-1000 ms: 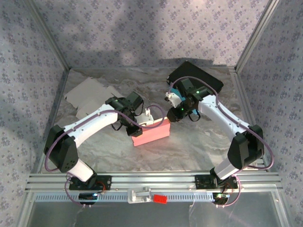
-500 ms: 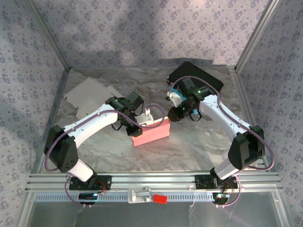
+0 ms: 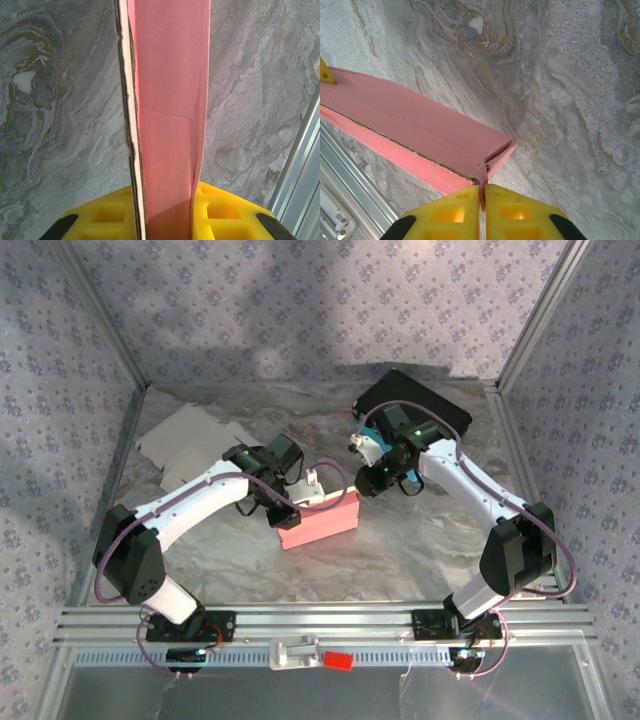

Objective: Fold the paper box

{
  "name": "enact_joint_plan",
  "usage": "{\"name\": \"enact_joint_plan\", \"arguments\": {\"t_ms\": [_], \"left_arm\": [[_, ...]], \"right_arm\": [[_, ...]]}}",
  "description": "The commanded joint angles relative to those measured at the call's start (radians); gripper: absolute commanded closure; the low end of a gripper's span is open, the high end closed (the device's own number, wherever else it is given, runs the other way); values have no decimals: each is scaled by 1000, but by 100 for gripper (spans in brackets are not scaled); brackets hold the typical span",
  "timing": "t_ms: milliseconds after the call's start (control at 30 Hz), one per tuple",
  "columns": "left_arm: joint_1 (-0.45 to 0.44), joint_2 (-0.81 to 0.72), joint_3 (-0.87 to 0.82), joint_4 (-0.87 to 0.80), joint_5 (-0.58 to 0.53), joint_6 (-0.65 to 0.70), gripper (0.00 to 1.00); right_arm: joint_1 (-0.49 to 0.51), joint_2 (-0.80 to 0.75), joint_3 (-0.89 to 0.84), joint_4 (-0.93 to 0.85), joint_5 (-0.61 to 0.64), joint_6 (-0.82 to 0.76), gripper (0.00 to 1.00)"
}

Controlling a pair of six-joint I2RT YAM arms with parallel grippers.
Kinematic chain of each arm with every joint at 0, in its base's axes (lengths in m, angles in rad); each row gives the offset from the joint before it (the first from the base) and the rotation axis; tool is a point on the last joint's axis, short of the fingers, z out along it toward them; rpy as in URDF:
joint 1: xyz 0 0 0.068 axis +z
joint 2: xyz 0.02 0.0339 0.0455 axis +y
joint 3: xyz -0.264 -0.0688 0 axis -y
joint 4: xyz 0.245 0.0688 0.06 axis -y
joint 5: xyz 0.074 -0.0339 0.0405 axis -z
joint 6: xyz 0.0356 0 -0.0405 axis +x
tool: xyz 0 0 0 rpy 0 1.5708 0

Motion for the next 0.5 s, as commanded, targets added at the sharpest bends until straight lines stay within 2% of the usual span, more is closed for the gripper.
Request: {"name": "enact_joint_plan", "arguments": {"t_ms": [0, 233, 467], "left_arm": [[7, 11, 37, -22, 35, 7, 79], [6, 17, 34, 8, 33, -19, 79], [10, 25, 31, 35, 28, -50, 79]], "right_arm": [[8, 6, 29, -22, 15, 7, 93], [28, -12, 11, 5, 64, 76, 100], [81, -57, -57, 92, 161, 220, 100]]}}
